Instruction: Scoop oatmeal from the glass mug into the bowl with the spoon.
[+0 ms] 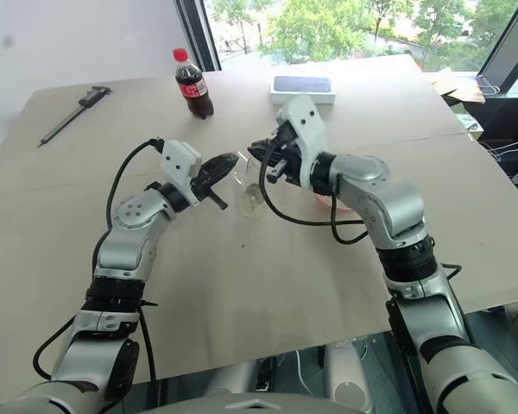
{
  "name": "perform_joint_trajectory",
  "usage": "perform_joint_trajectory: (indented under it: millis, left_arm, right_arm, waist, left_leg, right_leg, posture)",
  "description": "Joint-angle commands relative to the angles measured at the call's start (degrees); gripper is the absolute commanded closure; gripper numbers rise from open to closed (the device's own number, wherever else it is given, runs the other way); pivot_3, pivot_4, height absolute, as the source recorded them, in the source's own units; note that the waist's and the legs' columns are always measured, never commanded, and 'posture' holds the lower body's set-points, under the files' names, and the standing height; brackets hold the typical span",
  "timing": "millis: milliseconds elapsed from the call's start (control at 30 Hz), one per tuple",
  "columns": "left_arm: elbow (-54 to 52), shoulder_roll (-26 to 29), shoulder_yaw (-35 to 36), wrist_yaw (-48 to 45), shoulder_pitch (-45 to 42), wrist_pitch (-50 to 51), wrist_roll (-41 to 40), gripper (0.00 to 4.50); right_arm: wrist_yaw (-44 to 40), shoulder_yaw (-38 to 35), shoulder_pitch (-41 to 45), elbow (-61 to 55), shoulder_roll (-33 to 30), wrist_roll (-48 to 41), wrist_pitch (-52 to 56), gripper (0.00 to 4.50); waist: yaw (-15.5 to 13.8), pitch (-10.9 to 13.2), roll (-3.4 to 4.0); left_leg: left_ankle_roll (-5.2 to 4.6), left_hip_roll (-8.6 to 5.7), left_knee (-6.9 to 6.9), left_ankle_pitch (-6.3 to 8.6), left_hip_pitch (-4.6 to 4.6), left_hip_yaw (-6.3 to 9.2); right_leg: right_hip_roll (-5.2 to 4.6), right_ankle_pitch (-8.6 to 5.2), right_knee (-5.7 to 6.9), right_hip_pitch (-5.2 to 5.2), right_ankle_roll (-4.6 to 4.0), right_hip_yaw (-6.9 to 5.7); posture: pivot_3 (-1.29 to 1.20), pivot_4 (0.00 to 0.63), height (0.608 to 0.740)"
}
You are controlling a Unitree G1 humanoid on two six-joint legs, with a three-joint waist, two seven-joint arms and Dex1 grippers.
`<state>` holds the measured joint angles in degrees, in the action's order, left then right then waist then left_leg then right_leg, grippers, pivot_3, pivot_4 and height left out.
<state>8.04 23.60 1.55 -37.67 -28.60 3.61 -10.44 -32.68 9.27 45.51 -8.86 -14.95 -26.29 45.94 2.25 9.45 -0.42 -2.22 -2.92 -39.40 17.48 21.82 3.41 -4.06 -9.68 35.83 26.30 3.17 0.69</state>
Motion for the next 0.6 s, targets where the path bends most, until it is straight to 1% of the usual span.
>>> perform_joint_trajectory:
  millis: [33, 167, 600]
  left_arm:
    - [-1.8, 0.1, 0.5, -0.2, -1.0, -1.2, -0.7, 4.43]
    - [-1.5, -0.1, 0.4, -0.2, -1.0, -1.4, -0.5, 4.43]
    - [-1.0, -0.2, 0.3, -0.3, -0.4, -1.8, -0.2, 4.43]
  right_arm:
    - [0.8, -1.9, 0.1, -2.5, 0.8, -2.0, 2.4, 4.50]
    - [2.9, -5.1, 1.3, -2.1, 2.3, -4.4, 5.9, 4.50]
    - [14.0, -18.5, 5.9, 0.2, 9.3, -13.8, 18.7, 4.50]
  waist:
    - [0.0, 0.0, 0.00]
    - [-0.1, 0.0, 0.00]
    - [0.0, 0.0, 0.00]
  left_leg:
    - [0.00, 0.00, 0.00, 0.00, 0.00, 0.00]
    - [0.00, 0.00, 0.00, 0.00, 0.01, 0.00]
    - [0.00, 0.00, 0.00, 0.00, 0.01, 0.01]
  right_leg:
    - [0.00, 0.00, 0.00, 0.00, 0.00, 0.00]
    - [-0.01, 0.00, -0.01, 0.00, 0.00, 0.00]
    - [-0.01, 0.00, 0.01, 0.00, 0.00, 0.01]
  posture:
    - [0.00, 0.150, 0.740]
    - [0.00, 0.150, 0.740]
    - [0.00, 0.150, 0.740]
